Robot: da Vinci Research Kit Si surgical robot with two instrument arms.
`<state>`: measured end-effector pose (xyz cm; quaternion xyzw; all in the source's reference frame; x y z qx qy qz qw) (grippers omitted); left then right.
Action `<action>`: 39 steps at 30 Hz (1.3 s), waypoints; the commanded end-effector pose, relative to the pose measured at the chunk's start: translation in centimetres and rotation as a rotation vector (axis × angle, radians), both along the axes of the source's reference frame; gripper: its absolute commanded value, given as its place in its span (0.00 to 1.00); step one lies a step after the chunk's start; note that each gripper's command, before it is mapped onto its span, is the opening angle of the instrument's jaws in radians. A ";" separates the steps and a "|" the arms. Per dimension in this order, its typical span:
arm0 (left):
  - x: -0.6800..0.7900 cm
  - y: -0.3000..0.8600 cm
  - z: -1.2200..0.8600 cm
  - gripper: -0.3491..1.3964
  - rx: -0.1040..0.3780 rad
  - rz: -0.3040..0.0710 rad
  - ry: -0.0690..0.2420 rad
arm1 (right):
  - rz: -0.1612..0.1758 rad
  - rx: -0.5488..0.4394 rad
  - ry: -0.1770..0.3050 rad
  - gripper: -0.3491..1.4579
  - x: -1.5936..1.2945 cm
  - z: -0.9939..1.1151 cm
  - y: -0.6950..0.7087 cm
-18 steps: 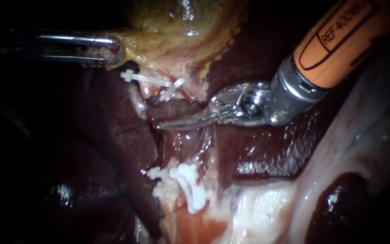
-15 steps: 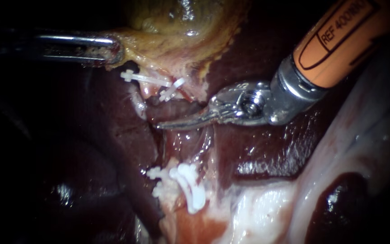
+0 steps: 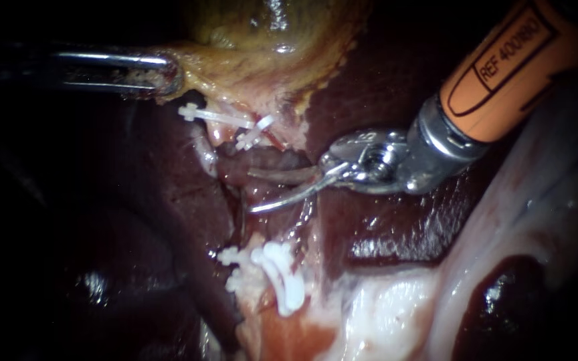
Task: Go back from the cut right tube
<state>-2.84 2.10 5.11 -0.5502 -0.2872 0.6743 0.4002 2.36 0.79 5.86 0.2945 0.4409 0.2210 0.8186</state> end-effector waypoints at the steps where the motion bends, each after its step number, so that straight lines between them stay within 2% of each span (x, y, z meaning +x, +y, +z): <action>1: 0.00 0.00 0.00 0.00 0.000 0.000 0.000 | -0.030 -0.059 -0.025 0.98 -0.06 -0.06 -0.02; 5: 0.01 0.00 0.00 0.00 0.000 0.001 -0.001 | -0.086 -0.193 -0.110 0.99 -0.25 -0.18 -0.08; 7: 0.01 0.00 0.00 0.00 0.000 0.001 -0.001 | -0.106 -0.237 -0.133 0.99 -0.37 -0.23 -0.09; 9: 0.01 0.00 0.00 0.00 0.000 0.001 -0.001 | -0.110 -0.263 -0.139 0.99 -0.50 -0.27 -0.09; 14: 0.01 0.00 0.00 0.00 0.000 0.001 -0.001 | -0.092 -0.297 -0.155 0.99 -0.86 -0.32 -0.07; 18: -0.01 0.00 0.02 0.00 -0.001 0.000 0.000 | -0.076 -0.312 -0.169 0.99 -1.02 -0.31 -0.07; 21: -0.04 -0.01 0.05 0.00 -0.003 -0.002 0.002 | -0.072 -0.320 -0.173 0.99 -1.06 -0.31 -0.06; 27: -0.20 -0.07 0.24 0.00 -0.014 -0.011 0.007 | -0.074 -0.320 -0.172 0.99 -1.10 -0.32 -0.05; 35: -0.41 -0.21 0.56 0.00 -0.032 0.015 0.014 | -0.074 -0.320 -0.172 0.99 -1.12 -0.32 -0.05; 39: -0.46 -0.24 0.62 0.00 -0.028 0.020 0.016 | -0.074 -0.320 -0.172 0.99 -1.12 -0.32 -0.05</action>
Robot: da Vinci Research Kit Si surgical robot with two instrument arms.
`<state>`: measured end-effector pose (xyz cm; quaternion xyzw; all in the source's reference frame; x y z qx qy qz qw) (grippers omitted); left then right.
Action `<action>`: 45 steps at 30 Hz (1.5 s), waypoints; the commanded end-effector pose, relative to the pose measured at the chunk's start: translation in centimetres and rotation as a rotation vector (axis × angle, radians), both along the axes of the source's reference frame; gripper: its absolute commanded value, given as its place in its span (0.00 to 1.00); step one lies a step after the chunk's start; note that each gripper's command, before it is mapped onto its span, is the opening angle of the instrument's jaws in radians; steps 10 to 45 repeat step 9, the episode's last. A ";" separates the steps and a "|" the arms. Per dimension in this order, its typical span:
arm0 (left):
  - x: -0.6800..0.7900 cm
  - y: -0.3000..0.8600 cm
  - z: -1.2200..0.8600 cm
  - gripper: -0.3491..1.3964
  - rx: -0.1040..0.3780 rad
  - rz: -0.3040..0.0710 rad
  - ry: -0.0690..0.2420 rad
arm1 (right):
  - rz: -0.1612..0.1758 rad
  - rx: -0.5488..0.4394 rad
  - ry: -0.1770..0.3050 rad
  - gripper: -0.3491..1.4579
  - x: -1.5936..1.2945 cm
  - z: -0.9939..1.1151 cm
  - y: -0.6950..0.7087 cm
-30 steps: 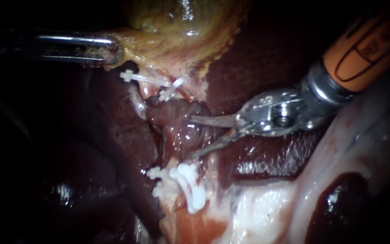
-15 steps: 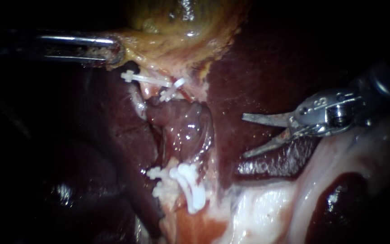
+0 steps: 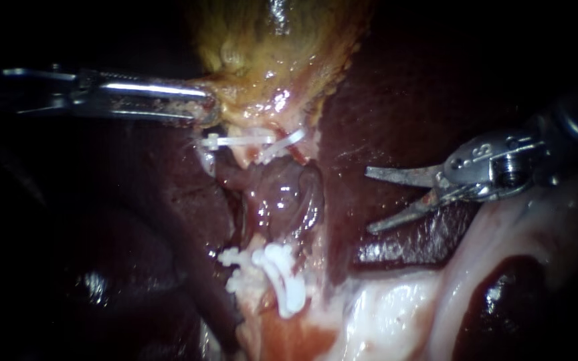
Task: Go back from the cut right tube
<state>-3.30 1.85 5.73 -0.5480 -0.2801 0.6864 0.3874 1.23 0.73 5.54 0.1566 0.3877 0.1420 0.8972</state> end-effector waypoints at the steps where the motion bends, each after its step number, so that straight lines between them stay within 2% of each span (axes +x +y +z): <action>1: 0.00 0.00 0.00 0.00 0.002 0.002 0.000 | 0.000 0.000 0.000 0.99 0.00 0.00 0.00; 45: 0.02 -0.01 0.00 0.00 0.002 0.003 -0.001 | 0.003 -0.002 -0.002 0.99 0.01 0.01 0.01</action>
